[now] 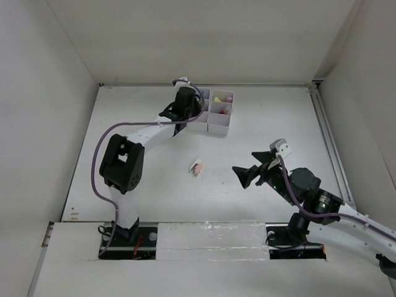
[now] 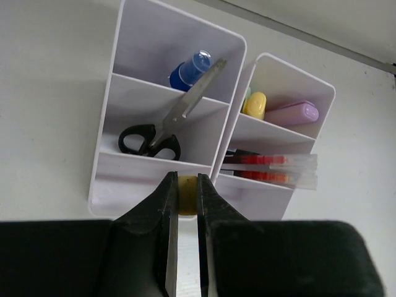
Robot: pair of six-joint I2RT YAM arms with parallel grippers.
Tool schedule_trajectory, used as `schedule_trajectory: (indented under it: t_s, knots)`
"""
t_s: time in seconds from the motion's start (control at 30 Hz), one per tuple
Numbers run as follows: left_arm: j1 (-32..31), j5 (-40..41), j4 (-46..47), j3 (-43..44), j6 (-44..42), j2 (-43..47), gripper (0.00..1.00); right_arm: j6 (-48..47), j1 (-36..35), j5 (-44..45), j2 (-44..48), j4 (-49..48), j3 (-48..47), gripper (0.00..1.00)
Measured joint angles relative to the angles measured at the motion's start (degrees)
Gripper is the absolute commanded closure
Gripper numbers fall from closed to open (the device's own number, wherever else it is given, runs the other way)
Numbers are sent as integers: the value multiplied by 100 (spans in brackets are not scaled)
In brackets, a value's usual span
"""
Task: Sort the stationery into containers
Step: Place the stationery in the storage box.
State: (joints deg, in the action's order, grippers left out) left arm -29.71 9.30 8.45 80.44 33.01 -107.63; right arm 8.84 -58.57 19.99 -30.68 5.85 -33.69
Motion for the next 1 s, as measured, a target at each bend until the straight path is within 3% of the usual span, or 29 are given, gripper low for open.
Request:
schedule_trajectory:
  t_s: [0.47,0.5,0.63,0.7,0.8,0.9,1.0]
  knots:
    - [22,166,-205,321,-22,-664,100,0,0,2,39,170,17,0]
    - [22,166,-214,321,-22,-669,89,0,0,2,39,170,17,0]
    - [22,162,-229,321,-28,-671,64,0,0,2,39,173,17,0]
    - [22,157,-234,321,-42,-671,47,0,0,2,33,173,20,0]
    - [22,133,-227,286,-13,-629,38,0,0,2,-7,173,22,0]
    - [22,101,-234,199,-4,-507,35,0,0,-17,-111,168,22,0]
    - [22,46,-328,83,0,-212,12,-2,0,-116,-345,144,22,0]
